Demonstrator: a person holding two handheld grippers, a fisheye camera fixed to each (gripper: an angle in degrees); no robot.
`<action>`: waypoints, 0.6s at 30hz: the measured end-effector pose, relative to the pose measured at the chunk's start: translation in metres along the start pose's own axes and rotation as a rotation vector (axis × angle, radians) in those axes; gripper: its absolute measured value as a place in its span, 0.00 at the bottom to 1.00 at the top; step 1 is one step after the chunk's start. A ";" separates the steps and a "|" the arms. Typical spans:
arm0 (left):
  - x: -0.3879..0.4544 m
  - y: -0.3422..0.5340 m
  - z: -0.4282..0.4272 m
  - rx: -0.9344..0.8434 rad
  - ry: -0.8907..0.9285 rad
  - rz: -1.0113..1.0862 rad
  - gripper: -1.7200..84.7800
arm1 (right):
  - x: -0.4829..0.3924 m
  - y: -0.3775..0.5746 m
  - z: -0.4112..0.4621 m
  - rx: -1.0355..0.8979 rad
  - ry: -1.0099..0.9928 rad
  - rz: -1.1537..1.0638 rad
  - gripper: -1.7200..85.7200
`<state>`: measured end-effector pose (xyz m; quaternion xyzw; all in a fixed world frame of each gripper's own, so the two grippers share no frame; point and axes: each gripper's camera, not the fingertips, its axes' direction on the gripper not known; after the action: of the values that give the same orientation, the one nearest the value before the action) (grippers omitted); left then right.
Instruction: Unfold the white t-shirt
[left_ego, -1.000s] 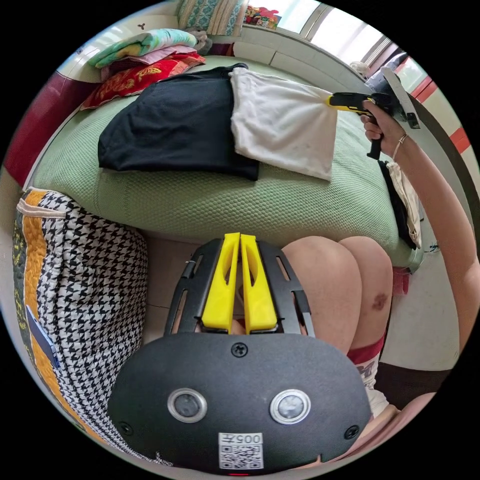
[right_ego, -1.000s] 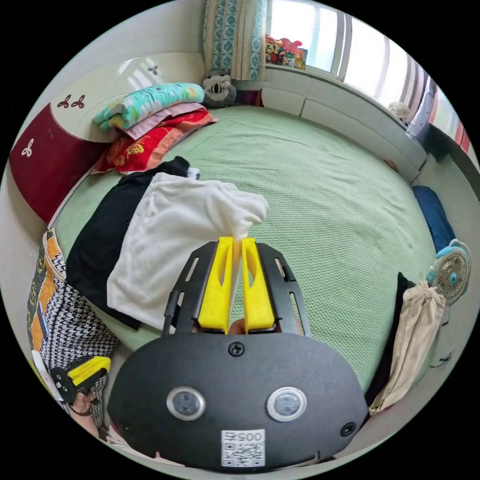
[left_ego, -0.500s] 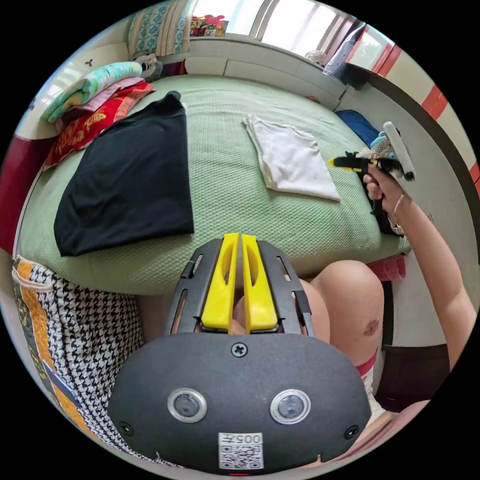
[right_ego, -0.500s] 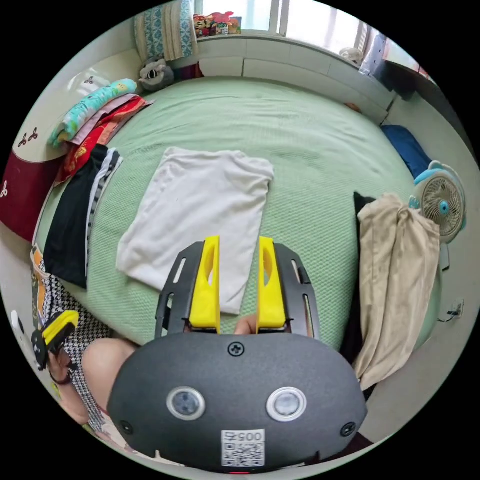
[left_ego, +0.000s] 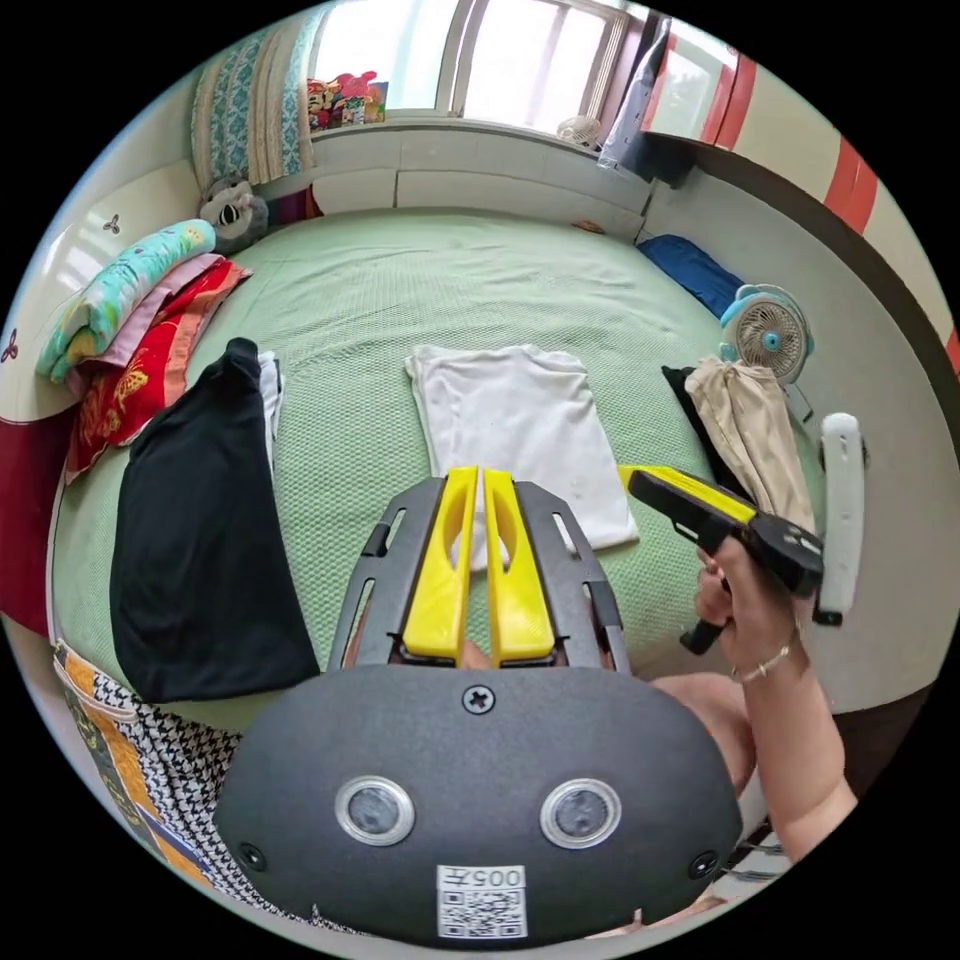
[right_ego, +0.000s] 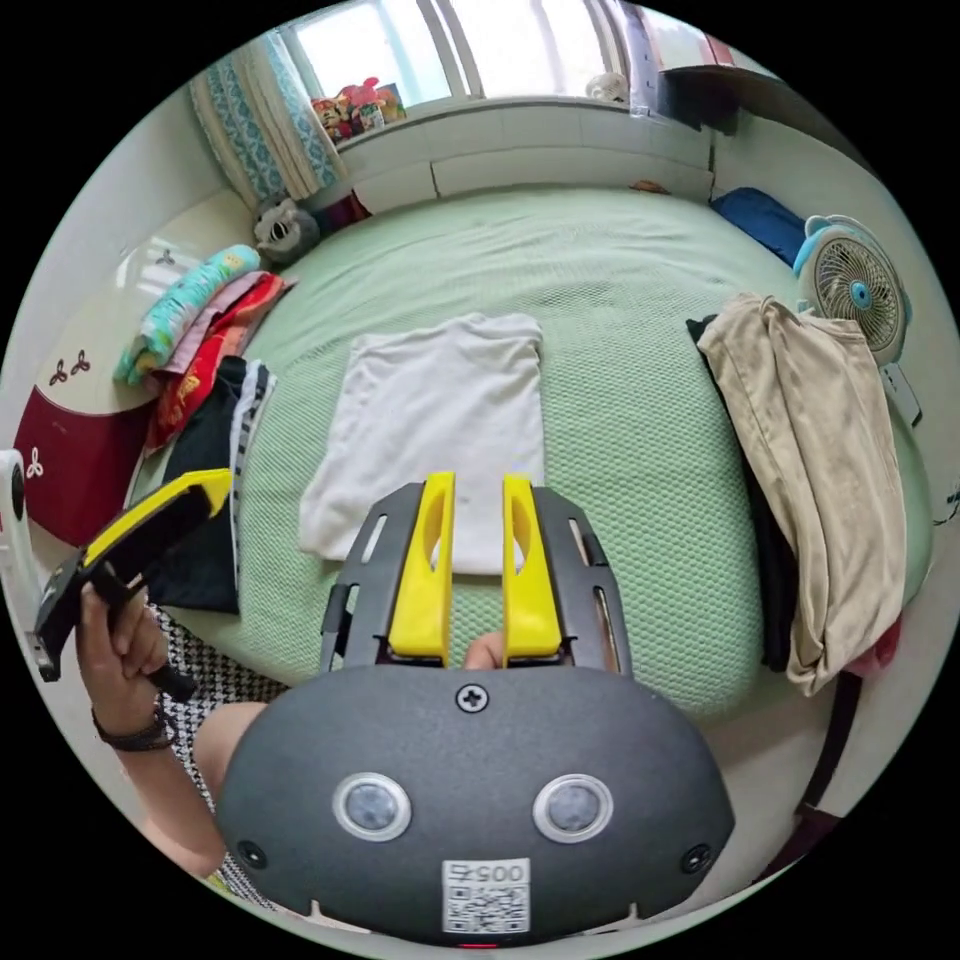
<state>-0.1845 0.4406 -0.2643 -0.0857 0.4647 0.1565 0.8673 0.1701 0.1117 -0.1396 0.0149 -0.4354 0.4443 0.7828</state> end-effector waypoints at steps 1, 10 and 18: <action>0.002 -0.011 0.013 -0.009 -0.020 -0.020 0.03 | -0.006 -0.003 0.001 0.022 -0.014 0.005 0.09; 0.013 -0.033 0.068 -0.069 -0.035 -0.018 0.01 | -0.031 -0.006 0.034 0.016 0.049 -0.097 0.10; 0.024 -0.064 0.106 -0.124 -0.012 0.011 0.01 | -0.026 -0.008 0.051 0.006 0.083 -0.084 0.11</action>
<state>-0.0666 0.4161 -0.2258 -0.1357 0.4492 0.1901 0.8624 0.1362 0.0684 -0.1231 0.0173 -0.4004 0.4126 0.8180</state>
